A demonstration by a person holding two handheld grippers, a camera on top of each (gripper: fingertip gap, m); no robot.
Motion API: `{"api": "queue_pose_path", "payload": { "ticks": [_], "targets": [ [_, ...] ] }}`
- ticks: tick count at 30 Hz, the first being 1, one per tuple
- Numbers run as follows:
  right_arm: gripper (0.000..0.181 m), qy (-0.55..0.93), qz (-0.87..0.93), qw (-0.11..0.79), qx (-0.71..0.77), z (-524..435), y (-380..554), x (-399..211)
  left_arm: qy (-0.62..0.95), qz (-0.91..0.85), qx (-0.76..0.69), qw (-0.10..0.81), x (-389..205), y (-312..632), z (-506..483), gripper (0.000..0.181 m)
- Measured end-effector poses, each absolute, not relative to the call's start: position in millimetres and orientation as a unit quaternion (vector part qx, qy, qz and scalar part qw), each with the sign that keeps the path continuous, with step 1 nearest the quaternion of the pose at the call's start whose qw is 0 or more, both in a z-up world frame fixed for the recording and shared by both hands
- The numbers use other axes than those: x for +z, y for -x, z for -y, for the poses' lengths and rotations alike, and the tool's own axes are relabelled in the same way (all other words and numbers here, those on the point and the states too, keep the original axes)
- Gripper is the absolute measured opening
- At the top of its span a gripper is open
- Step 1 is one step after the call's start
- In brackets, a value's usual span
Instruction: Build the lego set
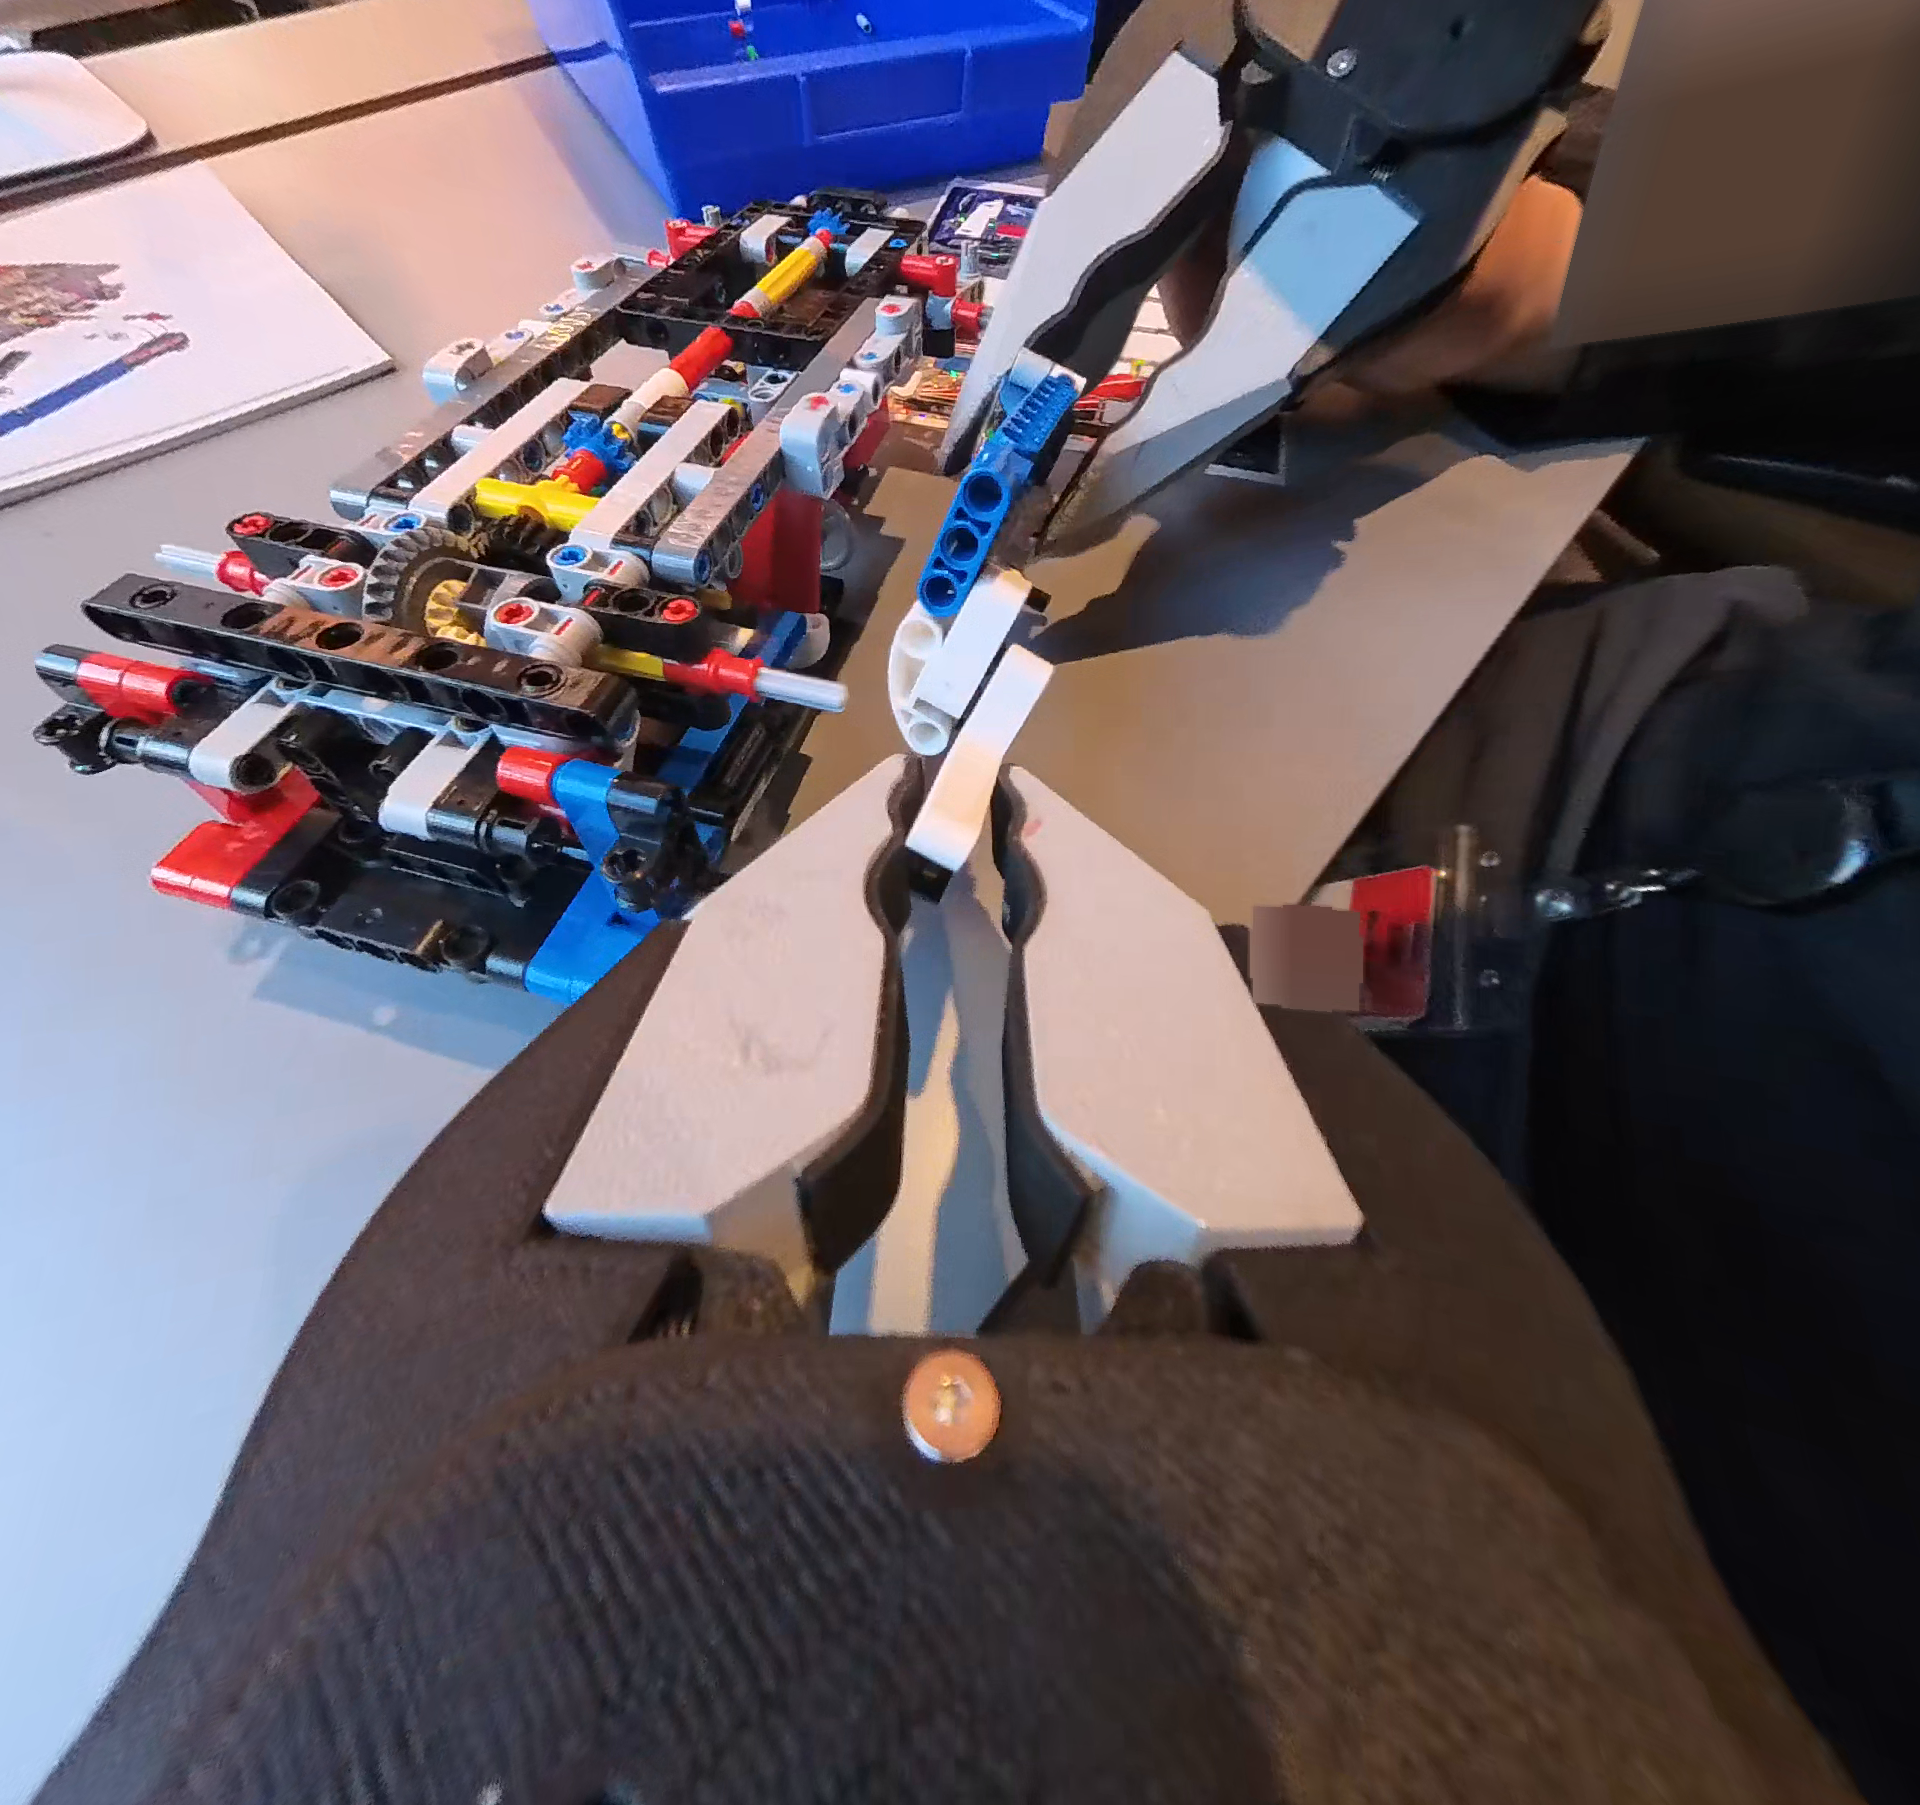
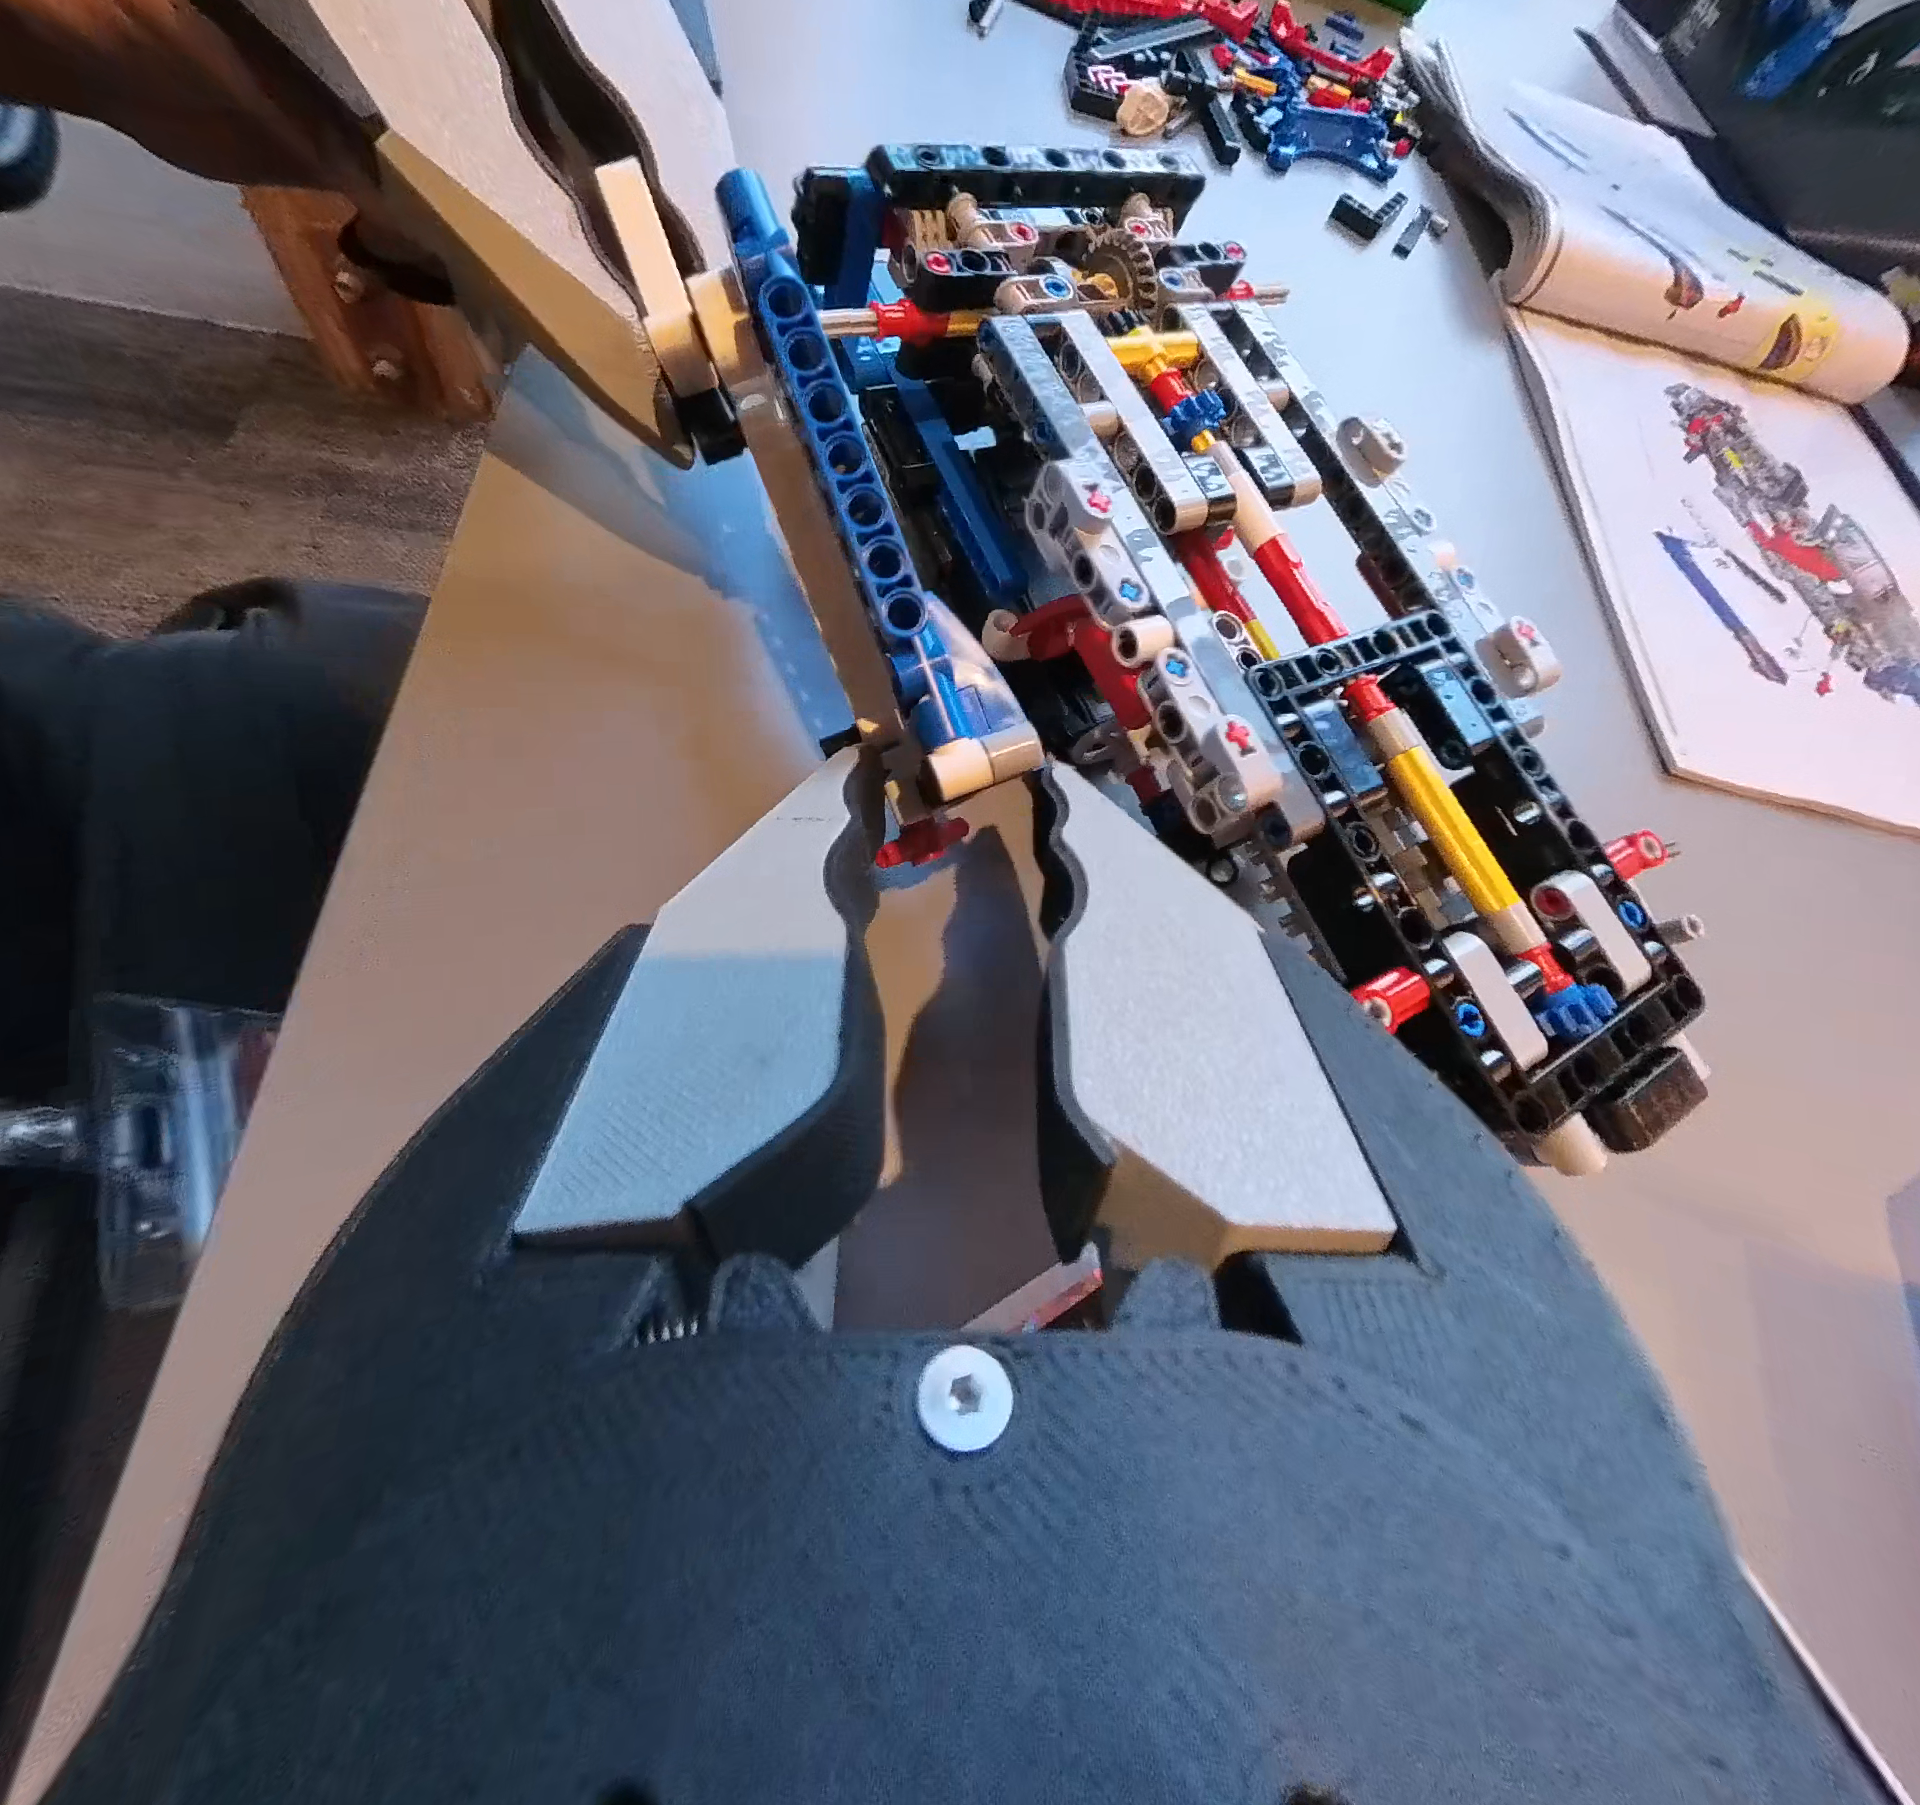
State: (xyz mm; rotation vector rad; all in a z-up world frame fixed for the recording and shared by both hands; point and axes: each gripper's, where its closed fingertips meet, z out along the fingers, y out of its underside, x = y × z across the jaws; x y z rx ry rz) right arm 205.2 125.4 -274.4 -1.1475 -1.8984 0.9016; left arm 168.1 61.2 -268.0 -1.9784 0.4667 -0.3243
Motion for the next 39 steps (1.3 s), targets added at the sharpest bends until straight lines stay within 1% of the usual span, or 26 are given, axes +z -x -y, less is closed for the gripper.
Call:
{"api": "queue_pose_path", "payload": {
  "ticks": [4, 6, 8, 10, 11, 14, 17, 21, 24, 28, 31, 32, 34, 39],
  "targets": [
    [0.026, 0.427, 0.746, 0.386, 0.335, -124, -206, -272, 0.829, -0.207, -0.111, 0.507, -270, -173, -56, 0.012],
    [0.025, 0.394, 0.755, 0.42, 0.314, -121, -209, -265, 0.84, -0.198, -0.127, 0.489, -274, -177, -52, 0.015],
    [0.023, 0.344, 0.753, 0.497, 0.26, -122, -213, -249, 0.842, -0.181, -0.168, 0.479, -273, -182, -47, 0.026],
    [0.019, 0.283, 0.744, 0.574, 0.192, -120, -218, -234, 0.839, -0.162, -0.22, 0.471, -269, -186, -41, 0.046],
    [0.018, 0.258, 0.74, 0.599, 0.166, -116, -220, -230, 0.833, -0.151, -0.246, 0.471, -266, -186, -39, 0.052],
    [0.019, 0.203, 0.719, 0.654, 0.114, -107, -221, -218, 0.819, -0.12, -0.314, 0.465, -257, -185, -39, 0.07],
    [0.018, 0.173, 0.699, 0.689, 0.079, -107, -220, -210, 0.81, -0.114, -0.343, 0.462, -251, -190, -43, 0.079],
    [0.018, 0.145, 0.691, 0.705, 0.064, -101, -223, -207, 0.818, -0.127, -0.325, 0.458, -255, -192, -45, 0.079],
    [0.018, 0.132, 0.675, 0.723, 0.06, -96, -227, -199, 0.818, -0.129, -0.3, 0.474, -249, -186, -46, 0.081],
    [0.017, 0.137, 0.674, 0.722, 0.068, -97, -227, -199, 0.812, -0.15, -0.311, 0.471, -241, -198, -42, 0.082],
    [0.018, 0.138, 0.68, 0.715, 0.084, -92, -227, -202, 0.814, -0.168, -0.308, 0.463, -245, -210, -44, 0.069],
    [0.018, 0.14, 0.681, 0.713, 0.087, -91, -227, -203, 0.816, -0.176, -0.297, 0.463, -247, -213, -46, 0.062],
    [0.018, 0.145, 0.683, 0.711, 0.082, -94, -227, -205, 0.818, -0.196, -0.264, 0.471, -246, -214, -48, 0.054],
    [0.021, 0.162, 0.691, 0.699, 0.088, -99, -225, -212, 0.831, -0.233, -0.13, 0.487, -240, -204, -53, 0.054]
  ]
}}
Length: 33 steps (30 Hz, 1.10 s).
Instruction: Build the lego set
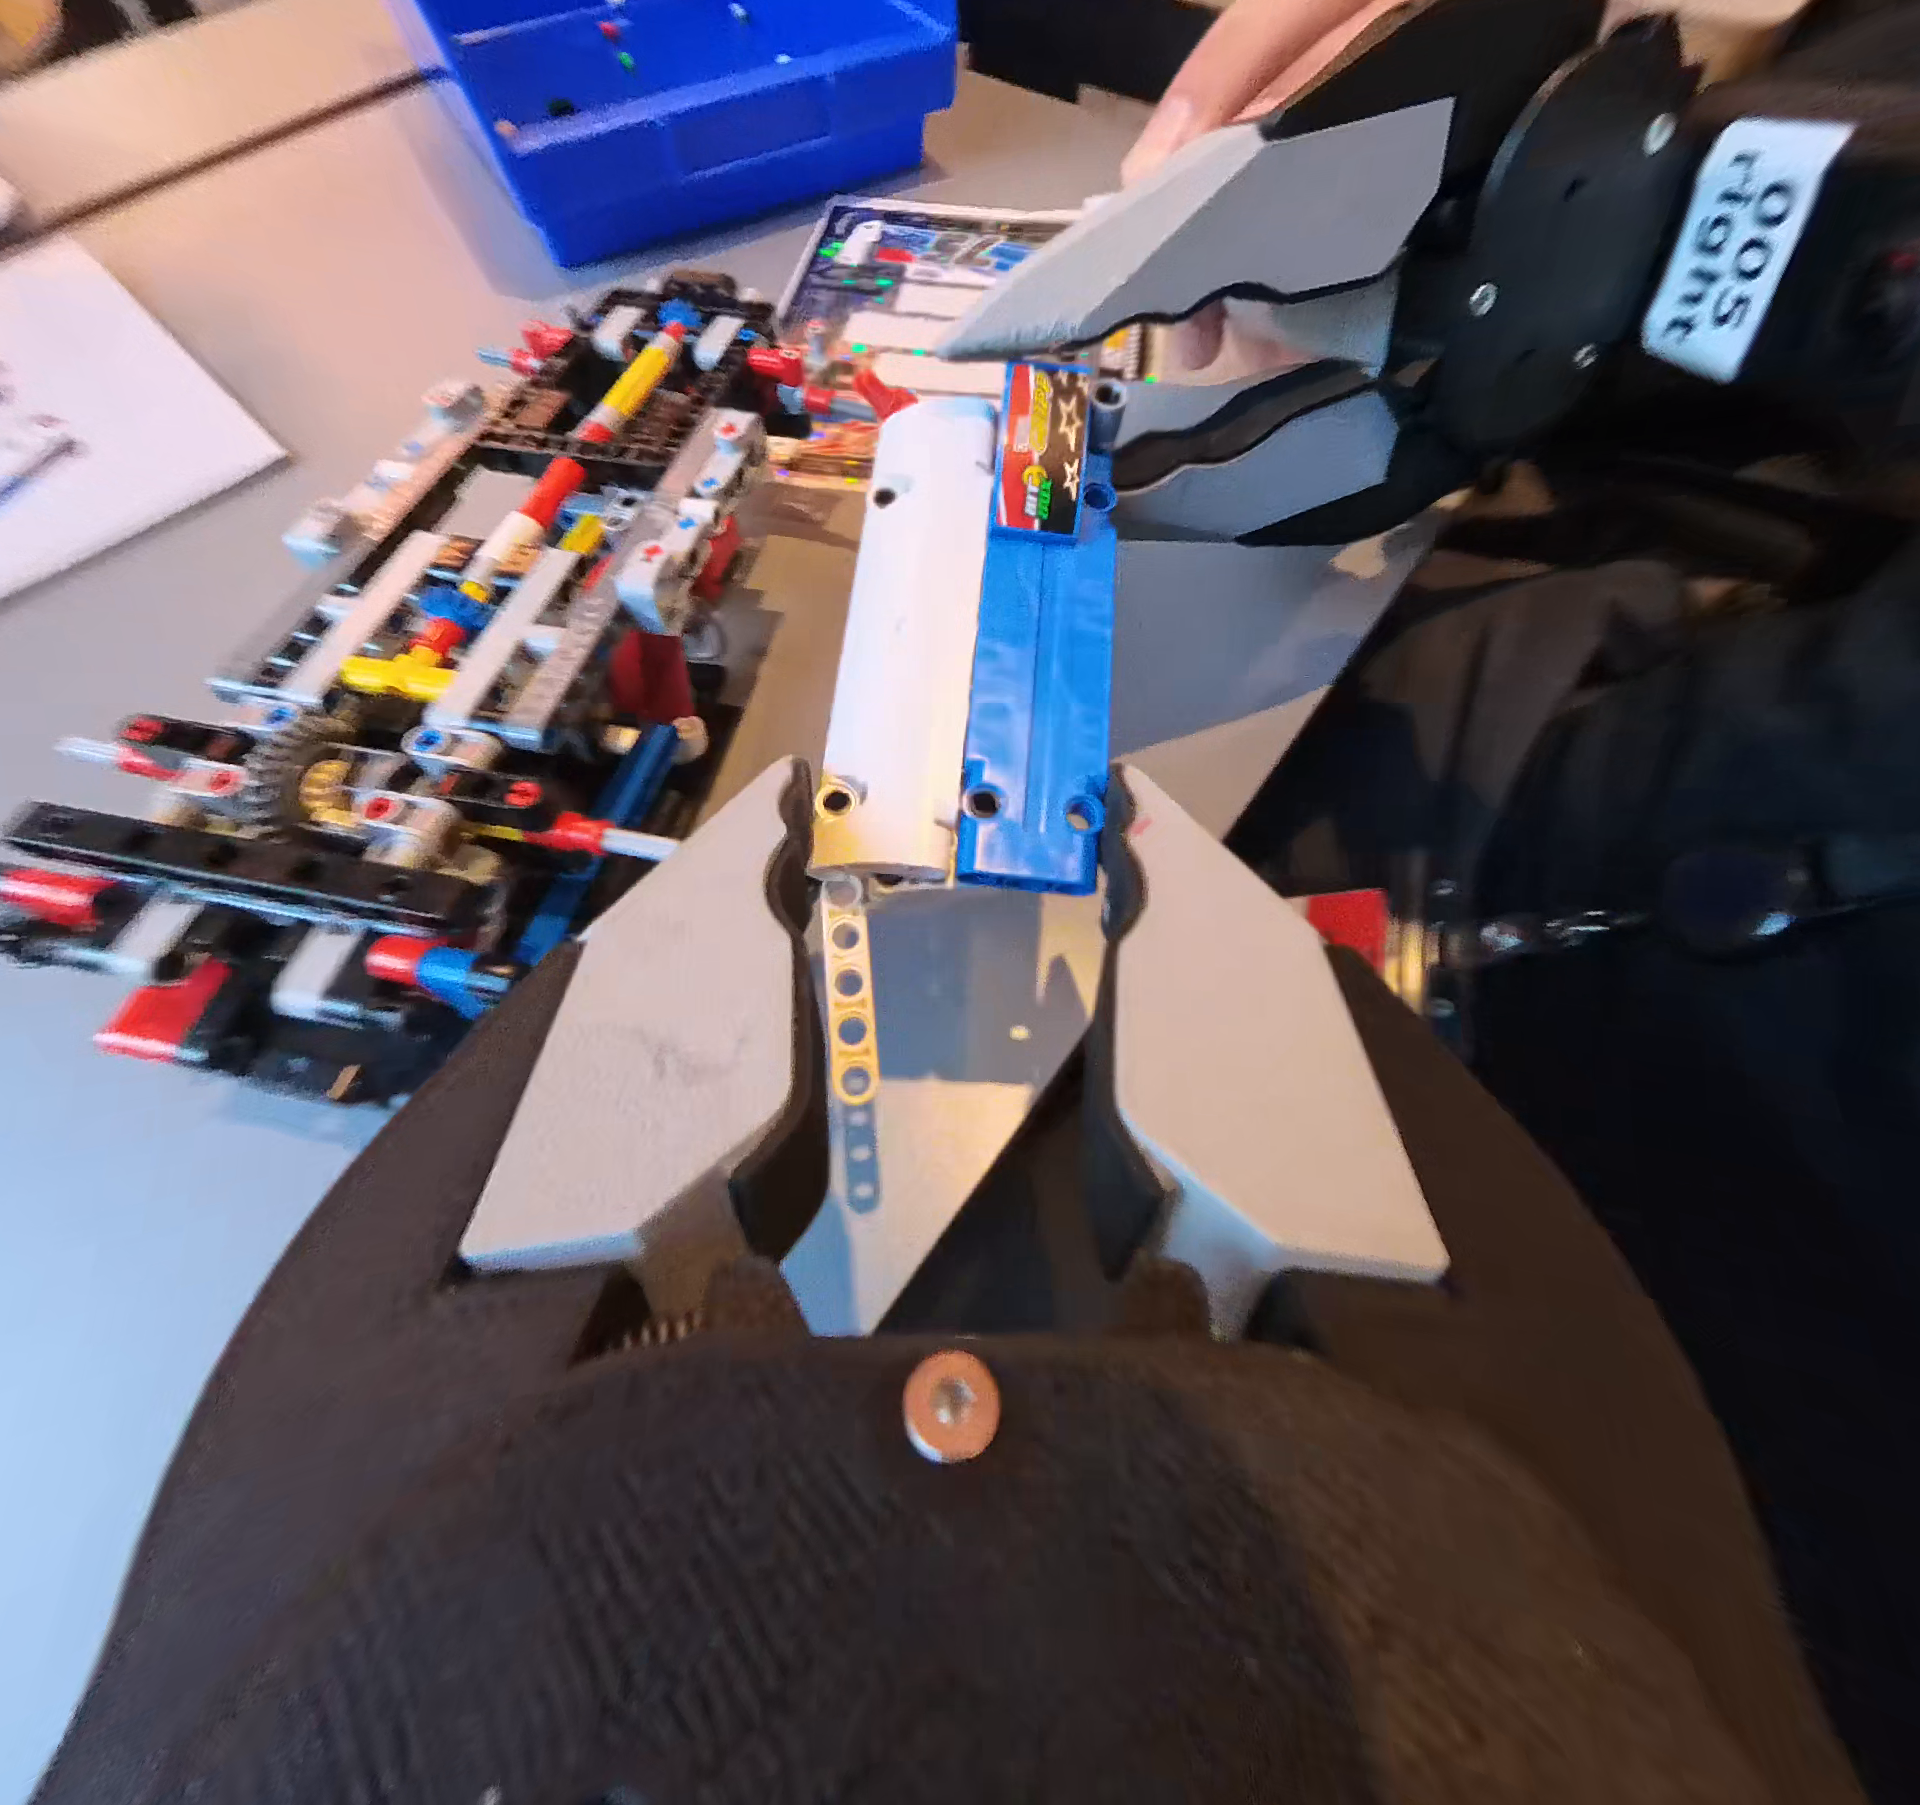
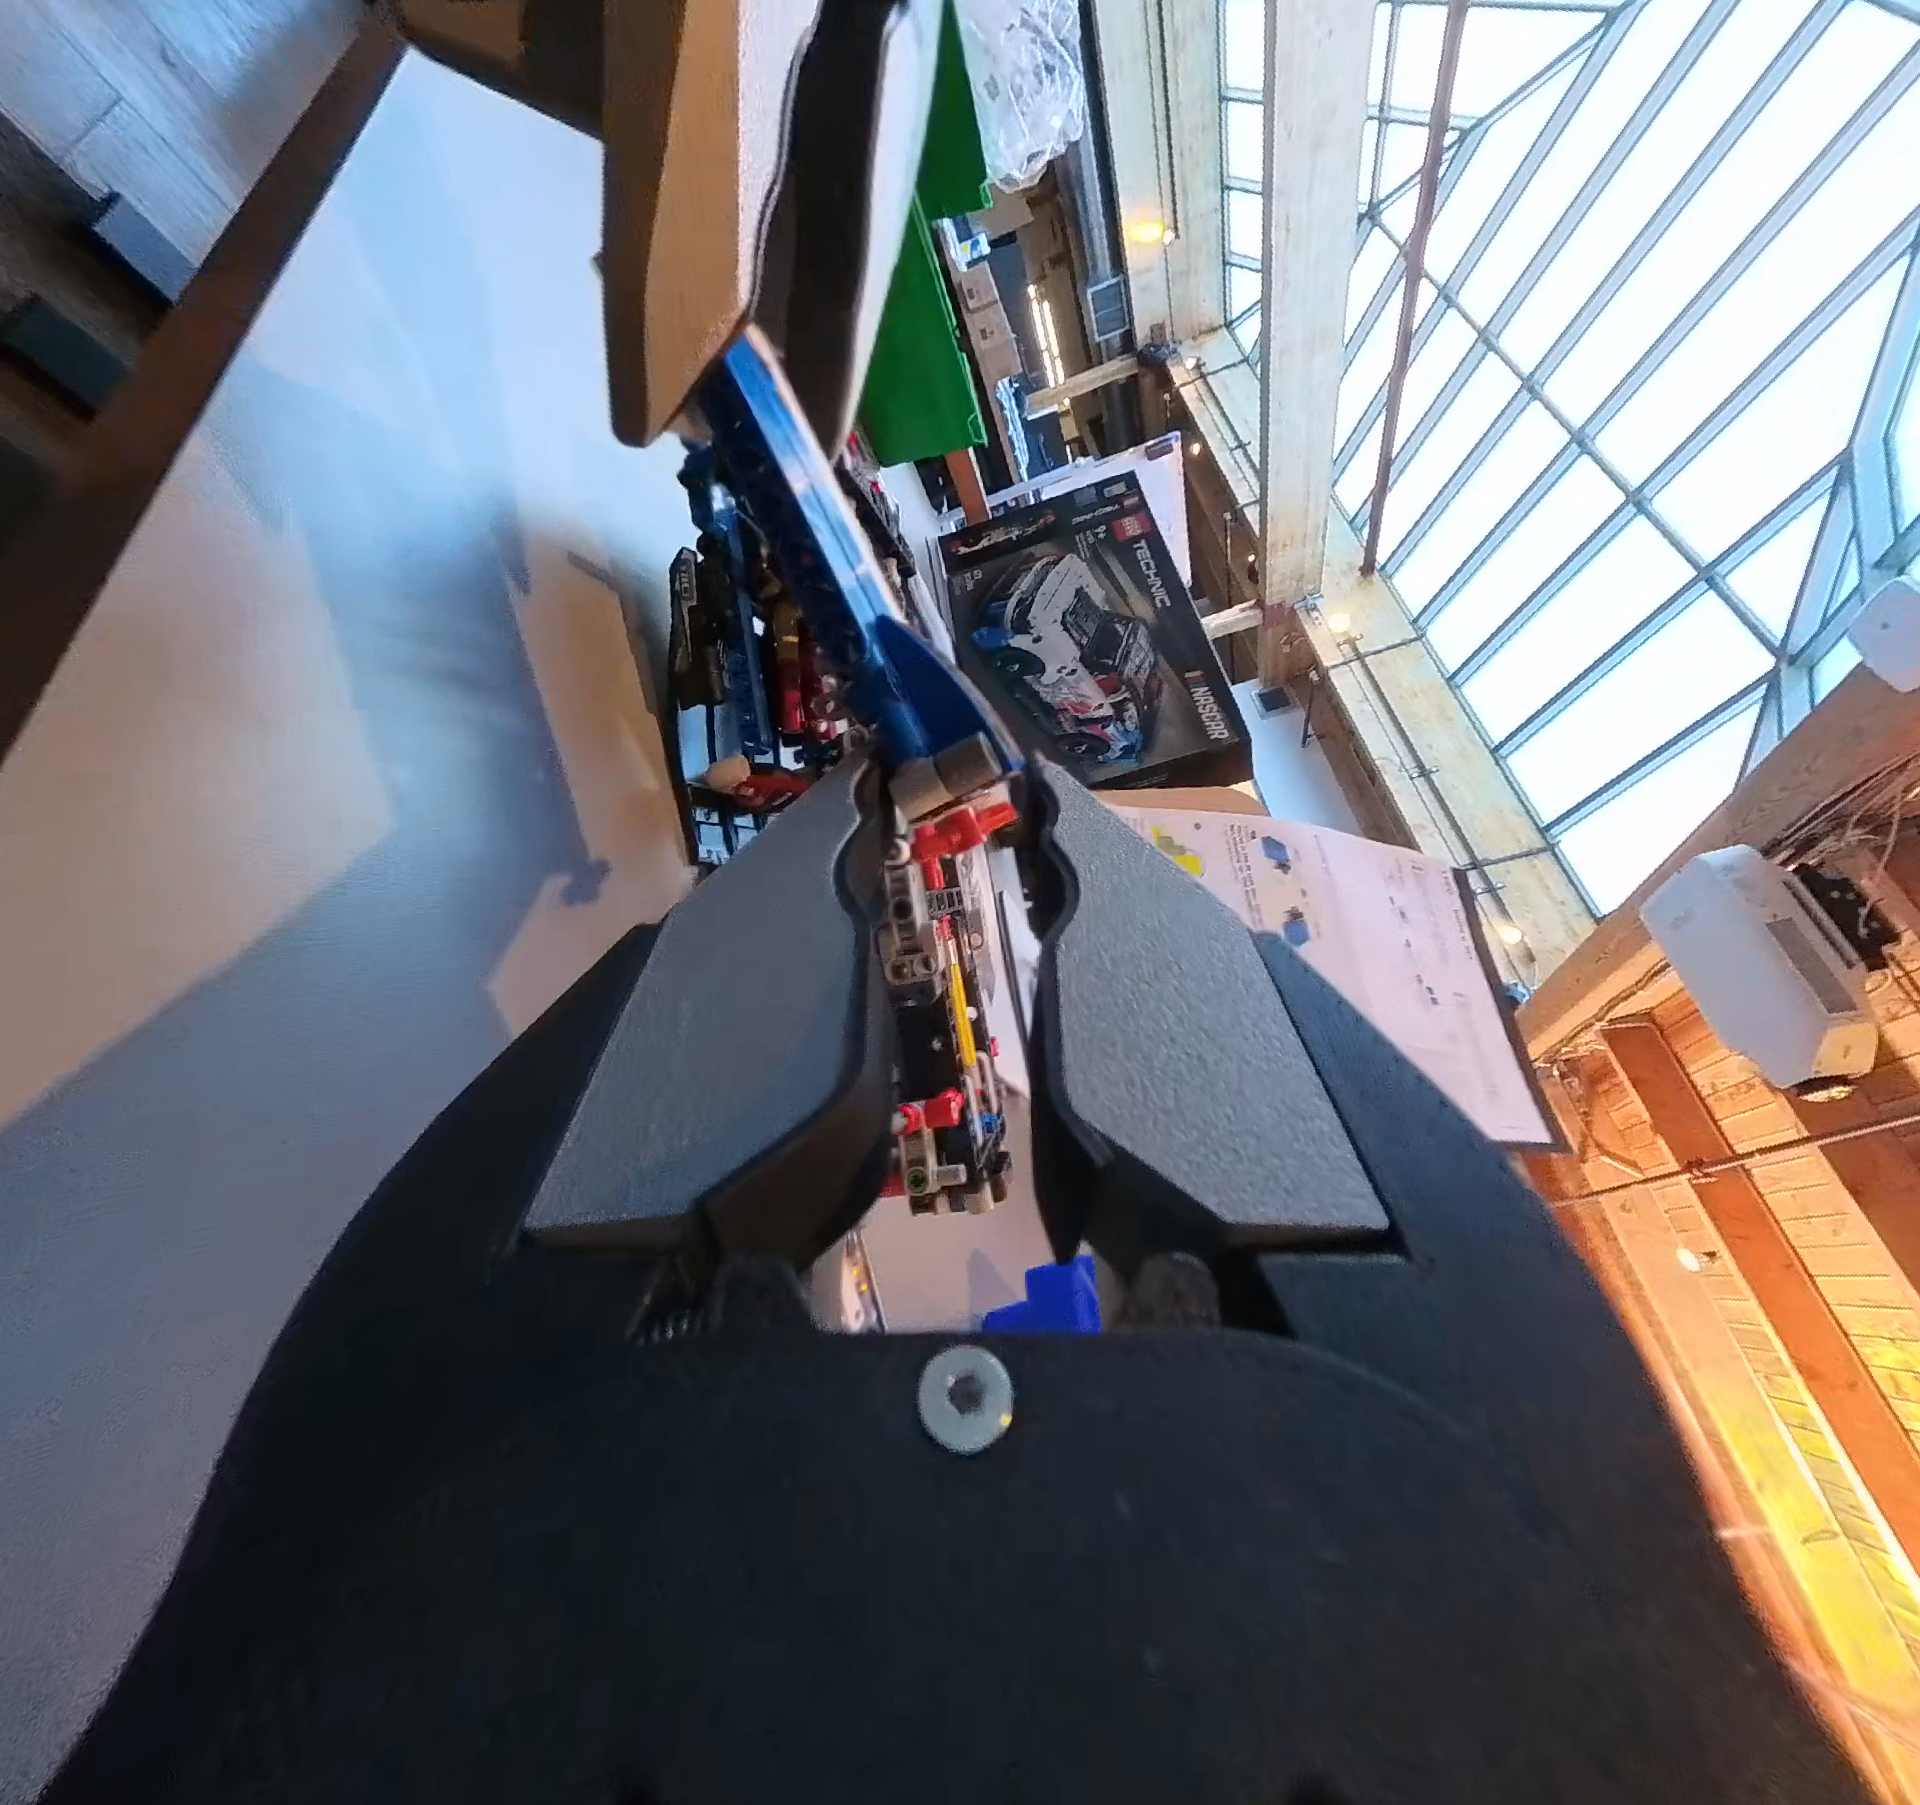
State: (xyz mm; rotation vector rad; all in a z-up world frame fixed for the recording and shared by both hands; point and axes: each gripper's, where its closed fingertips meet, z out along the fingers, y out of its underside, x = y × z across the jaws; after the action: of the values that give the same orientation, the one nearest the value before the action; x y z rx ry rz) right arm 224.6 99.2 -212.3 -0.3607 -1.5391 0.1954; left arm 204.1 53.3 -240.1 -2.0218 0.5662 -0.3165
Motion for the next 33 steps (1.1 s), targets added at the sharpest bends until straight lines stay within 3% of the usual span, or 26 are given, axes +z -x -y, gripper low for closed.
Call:
{"api": "queue_pose_path", "payload": {
  "ticks": [8, 13, 22, 33],
  "targets": [
    [0.021, 0.23, 0.687, 0.67, 0.162, -114, -225, -216, 0.777, -0.349, 0.201, 0.484, -221, -162, -58, 0.052],
    [0.018, 0.309, 0.703, 0.583, 0.265, -119, -223, -230, 0.676, -0.46, 0.381, 0.433, -222, -150, -67, 0.053],
    [0.036, 0.394, 0.682, 0.486, 0.38, -129, -221, -237, 0.573, -0.524, 0.467, 0.422, -224, -159, -74, 0.052],
    [0.033, 0.393, 0.691, 0.441, 0.417, -124, -216, -235, 0.535, -0.56, 0.466, 0.427, -239, -170, -76, 0.052]
  ]
}}
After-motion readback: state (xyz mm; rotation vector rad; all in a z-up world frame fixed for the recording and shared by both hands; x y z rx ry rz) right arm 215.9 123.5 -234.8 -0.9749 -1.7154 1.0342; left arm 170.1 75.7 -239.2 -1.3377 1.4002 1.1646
